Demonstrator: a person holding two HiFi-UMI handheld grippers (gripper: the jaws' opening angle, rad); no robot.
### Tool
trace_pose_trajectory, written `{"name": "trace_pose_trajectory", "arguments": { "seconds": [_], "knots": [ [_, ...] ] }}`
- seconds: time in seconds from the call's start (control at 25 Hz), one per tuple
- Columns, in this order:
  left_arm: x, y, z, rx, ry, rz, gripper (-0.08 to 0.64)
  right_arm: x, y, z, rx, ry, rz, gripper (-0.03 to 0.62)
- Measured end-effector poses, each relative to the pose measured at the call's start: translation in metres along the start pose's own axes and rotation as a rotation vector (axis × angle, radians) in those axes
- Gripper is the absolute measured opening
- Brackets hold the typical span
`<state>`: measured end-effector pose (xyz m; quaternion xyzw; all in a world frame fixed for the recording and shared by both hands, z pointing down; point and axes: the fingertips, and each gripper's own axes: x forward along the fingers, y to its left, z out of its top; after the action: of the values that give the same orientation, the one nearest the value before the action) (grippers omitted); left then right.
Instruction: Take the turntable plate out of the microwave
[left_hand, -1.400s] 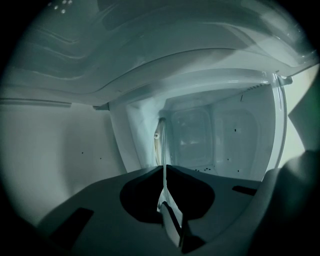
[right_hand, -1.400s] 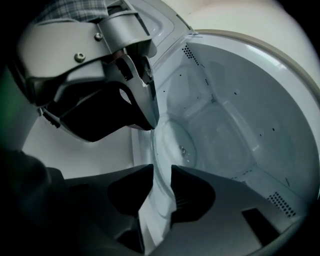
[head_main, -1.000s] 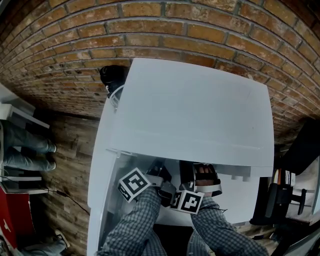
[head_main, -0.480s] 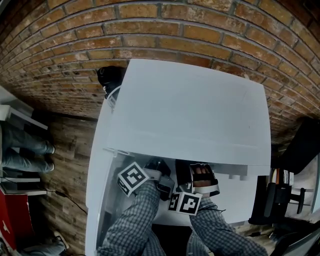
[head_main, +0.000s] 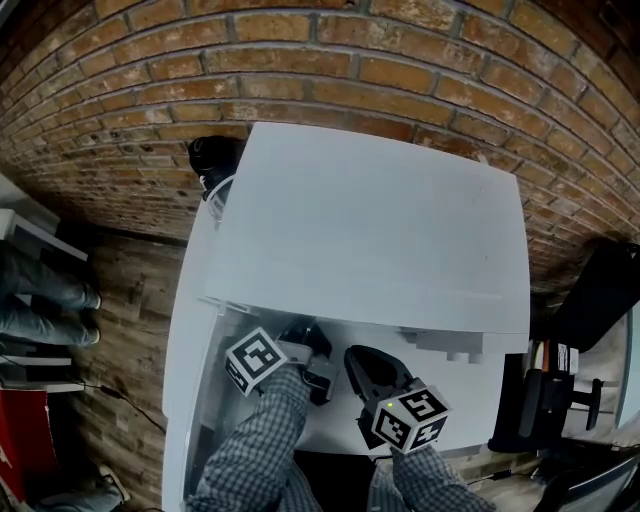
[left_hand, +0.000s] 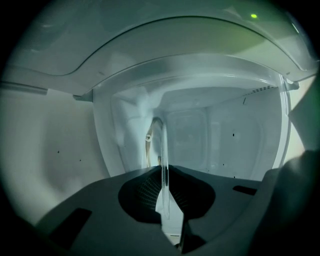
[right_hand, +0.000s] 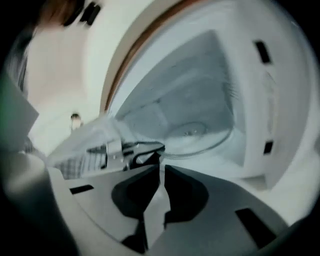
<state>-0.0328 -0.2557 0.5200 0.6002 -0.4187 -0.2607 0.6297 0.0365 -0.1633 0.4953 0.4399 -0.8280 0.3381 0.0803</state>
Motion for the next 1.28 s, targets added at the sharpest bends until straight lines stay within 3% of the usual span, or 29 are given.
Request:
{"name": "trace_pose_trajectory", "arguments": {
  "seconds": [0.08,0.16,0.2,0.28,0.48,0.64,0.92,1.28],
  "knots": [
    [0.000,0.001,0.000,-0.002,0.001,-0.001,0.029,-0.003,-0.012,0.007,0.348,-0.114,0.058,0.043],
    [0.001,0.001,0.000,-0.004,0.001,-0.005,0.029,-0.003,-0.029,0.012,0.630,-0.222,0.095,0.043],
    [0.001,0.001,0.000,-0.005,0.001,-0.006,0.029,-0.002,-0.034,0.014,0.734,-0.270,0.117,0.043],
    [0.001,0.001,-0.002,-0.008,0.002,-0.008,0.029,0.002,-0.042,0.015,0.845,-0.329,0.145,0.044],
    [0.000,0.000,-0.003,-0.013,0.003,-0.021,0.029,0.009,-0.056,0.022,0.964,-0.425,0.188,0.105],
    [-0.002,-0.004,-0.004,-0.028,0.006,-0.043,0.029,0.012,-0.063,0.027,1.032,-0.474,0.217,0.109],
    [-0.002,-0.013,-0.006,-0.039,0.012,-0.091,0.031,0.021,-0.069,0.033,1.054,-0.496,0.214,0.107],
    [-0.001,-0.012,-0.005,-0.045,0.012,-0.089,0.032,0.028,-0.074,0.039,1.111,-0.524,0.187,0.084]
  ]
}}
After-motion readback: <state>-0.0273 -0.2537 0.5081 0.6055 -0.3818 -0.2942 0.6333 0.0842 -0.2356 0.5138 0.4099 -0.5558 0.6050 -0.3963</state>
